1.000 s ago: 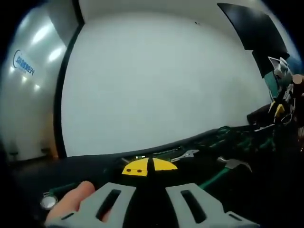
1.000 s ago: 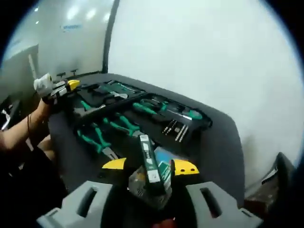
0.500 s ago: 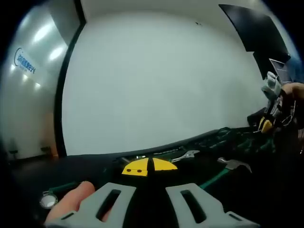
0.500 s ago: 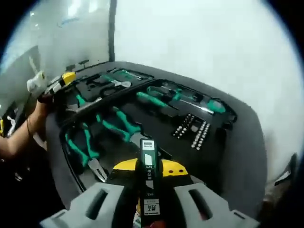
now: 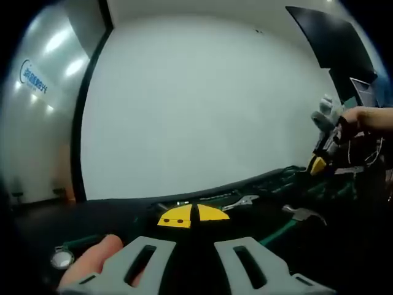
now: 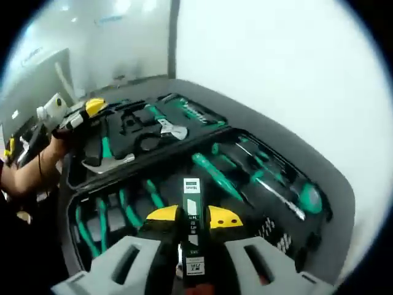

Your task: Pick up the tools and put them into their designated positions in the toolbox.

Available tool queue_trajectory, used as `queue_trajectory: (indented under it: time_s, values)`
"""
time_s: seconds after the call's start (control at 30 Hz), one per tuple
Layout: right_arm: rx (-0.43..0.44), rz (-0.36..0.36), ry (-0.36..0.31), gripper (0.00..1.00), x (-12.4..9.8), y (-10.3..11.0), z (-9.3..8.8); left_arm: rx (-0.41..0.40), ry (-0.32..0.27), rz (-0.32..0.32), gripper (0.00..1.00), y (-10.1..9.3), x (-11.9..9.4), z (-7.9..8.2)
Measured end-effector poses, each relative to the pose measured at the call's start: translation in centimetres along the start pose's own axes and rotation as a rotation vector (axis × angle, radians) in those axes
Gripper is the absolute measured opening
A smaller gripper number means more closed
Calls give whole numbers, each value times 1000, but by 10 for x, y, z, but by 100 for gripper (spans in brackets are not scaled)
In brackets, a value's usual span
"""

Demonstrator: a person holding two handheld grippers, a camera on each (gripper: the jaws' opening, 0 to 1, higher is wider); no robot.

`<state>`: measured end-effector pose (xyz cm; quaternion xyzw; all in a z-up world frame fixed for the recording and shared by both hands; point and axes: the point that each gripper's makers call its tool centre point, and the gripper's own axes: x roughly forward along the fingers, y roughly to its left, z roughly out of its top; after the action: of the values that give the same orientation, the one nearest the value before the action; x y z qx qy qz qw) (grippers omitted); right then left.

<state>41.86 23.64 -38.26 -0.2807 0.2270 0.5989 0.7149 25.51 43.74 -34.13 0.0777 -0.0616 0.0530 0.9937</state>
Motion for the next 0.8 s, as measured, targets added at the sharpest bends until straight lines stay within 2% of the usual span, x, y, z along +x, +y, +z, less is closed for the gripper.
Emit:
queue_trajectory:
  time_s: [0.2, 0.27, 0.3, 0.37, 0.43, 0.53, 0.6, 0.67, 0.7, 0.73, 0.77, 0.8]
  values:
    - [-152, 47, 75, 14, 33, 4, 10, -2, 0, 0, 3, -5, -6, 1]
    - [-240, 70, 92, 14, 42, 5, 13, -1, 2, 0, 3, -4, -6, 1]
    - [-292, 86, 69, 14, 45, 5, 21, -1, 2, 0, 3, -4, -6, 1]
    - [-344, 96, 71, 14, 49, 5, 23, -1, 4, 2, 3, -1, -4, -1]
    - [-354, 113, 99, 14, 49, 7, 21, -1, 6, 3, 3, -1, -4, -1]
    - [-465, 217, 119, 15, 44, 16, 16, 0, 7, 3, 3, 1, -2, -3]
    - [-464, 276, 152, 12, 42, 19, 12, 1, 8, 4, 3, 1, -2, -3]
    - [-418, 305, 143, 12, 41, 21, 11, 2, 10, 4, 3, 1, -1, -4]
    - [-382, 294, 152, 15, 40, 17, 12, 2, 10, 5, 3, 2, 0, -5]
    - [-363, 285, 152, 24, 40, 15, 12, 3, 10, 4, 3, 3, 0, -5]
    - [-274, 270, 131, 30, 37, 18, 16, 3, 10, 5, 3, 3, 0, -5]
    - [-216, 273, 105, 30, 32, 20, 21, 3, 10, 5, 3, 4, 0, -5]
